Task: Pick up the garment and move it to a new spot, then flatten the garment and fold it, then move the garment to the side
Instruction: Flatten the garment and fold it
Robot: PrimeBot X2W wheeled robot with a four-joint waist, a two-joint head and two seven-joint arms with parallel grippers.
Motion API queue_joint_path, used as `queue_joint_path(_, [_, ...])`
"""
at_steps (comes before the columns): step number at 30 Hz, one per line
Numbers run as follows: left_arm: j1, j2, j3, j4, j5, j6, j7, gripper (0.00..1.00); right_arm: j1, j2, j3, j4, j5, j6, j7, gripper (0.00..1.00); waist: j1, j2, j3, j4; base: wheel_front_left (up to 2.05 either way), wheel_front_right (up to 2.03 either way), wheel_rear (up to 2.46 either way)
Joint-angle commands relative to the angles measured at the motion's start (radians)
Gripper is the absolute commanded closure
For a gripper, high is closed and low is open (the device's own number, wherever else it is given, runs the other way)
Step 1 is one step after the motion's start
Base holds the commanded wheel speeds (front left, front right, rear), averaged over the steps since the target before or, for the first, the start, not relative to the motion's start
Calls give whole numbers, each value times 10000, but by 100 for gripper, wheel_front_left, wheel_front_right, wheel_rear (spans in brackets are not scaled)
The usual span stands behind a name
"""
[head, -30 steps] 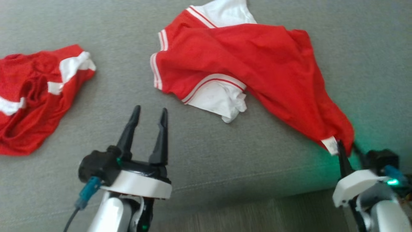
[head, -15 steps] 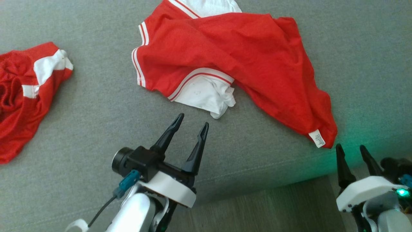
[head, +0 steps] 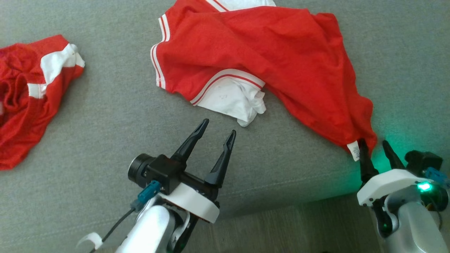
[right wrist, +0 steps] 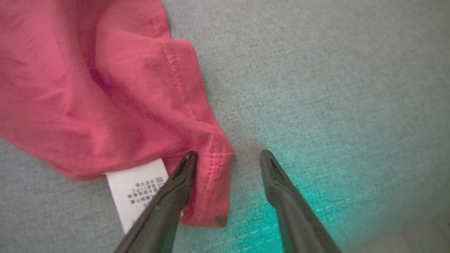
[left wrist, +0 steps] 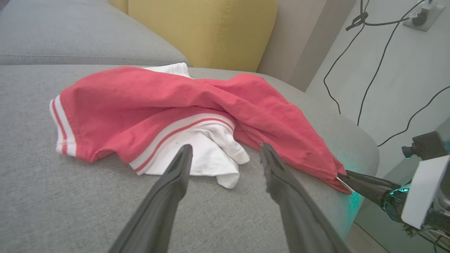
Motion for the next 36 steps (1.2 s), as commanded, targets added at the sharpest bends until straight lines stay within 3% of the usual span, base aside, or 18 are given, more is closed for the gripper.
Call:
queue_joint_path(1, [-252, -14, 259, -306, 82, 36, -51, 0, -258, -113, 288, 90, -59, -2, -98, 25, 0, 0, 27, 47, 0, 0, 0])
queue_joint_path(2, [-250, -14, 260, -301, 91, 42, -51, 0, -330, -113, 318, 231, -60, -2, -154, 54, 0, 0, 39, 62, 0, 0, 0])
queue_joint_path(4, [-236, -14, 278, -278, 102, 56, -51, 0, -407, -113, 297, 378, -161, -2, -291, 100, 0, 0, 58, 71, 0, 0, 0])
queue_joint_path(10, [-344, -14, 47, 383, -130, 59, -51, 0, -442, -113, -367, -20, -862, -2, -638, 100, 0, 0, 130, -53, 0, 0, 0])
queue_joint_path(15, [-1552, -14, -1417, 1881, 304, -72, -20, 0, -459, -113, -604, -417, -1099, -2, -555, 100, 0, 0, 244, -66, 0, 0, 0])
queue_joint_path(18, [-2464, -14, -2093, 2644, 864, 582, -24, 0, -509, -112, -543, -532, -1111, -2, -463, 100, 0, 0, 352, -114, 0, 0, 0])
queue_joint_path(19, [-2854, -14, -2280, 3214, 849, 1284, 131, 0, -551, -112, -431, -569, -1068, -2, -419, 100, 0, 0, 413, -169, 0, 0, 0])
queue_joint_path(21, [-3158, -14, -2500, 3654, 667, 1782, 321, 0, -585, -112, -325, -619, -1013, -2, -385, 100, 0, 0, 469, -235, 0, 0, 0])
queue_joint_path(23, [-3373, -14, -2753, 3911, 375, 2032, 379, 0, -589, -112, -304, -687, -959, -2, -384, 100, 0, 0, 510, -283, 0, 0, 0])
queue_joint_path(26, [-3490, -14, -2999, 4096, -43, 2054, 378, 0, -573, -112, -372, -750, -944, -2, -393, 100, 0, 0, 537, -316, 0, 0, 0])
queue_joint_path(27, [-3619, -14, -3219, 4272, -382, 2069, 347, 11, -558, -112, -443, -802, -954, -2, -396, 100, 0, 0, 545, -341, 0, 0, 0])
queue_joint_path(28, [-3619, -14, -3219, 4272, -382, 2069, 347, 11, -558, -112, -443, -802, -954, -2, -396, 100, 0, 0, 545, -341, 0, 0, 0])
queue_joint_path(29, [-3680, -14, -3304, 4321, -553, 2085, 304, 24, -555, -112, -465, -822, -953, -2, -398, 100, 0, 0, 541, -351, 0, 0, 0])
queue_joint_path(32, [-3911, -14, -3502, 4425, -930, 2238, 117, 100, -542, -112, -493, -853, -962, -2, -392, 100, 0, 0, 498, -365, 0, 0, 0])
queue_joint_path(36, [-4033, -14, -3650, 4462, -1553, 2201, -6, 100, -499, -112, -464, -999, -954, -2, -391, 100, 0, 0, 341, -316, 0, 0, 0])
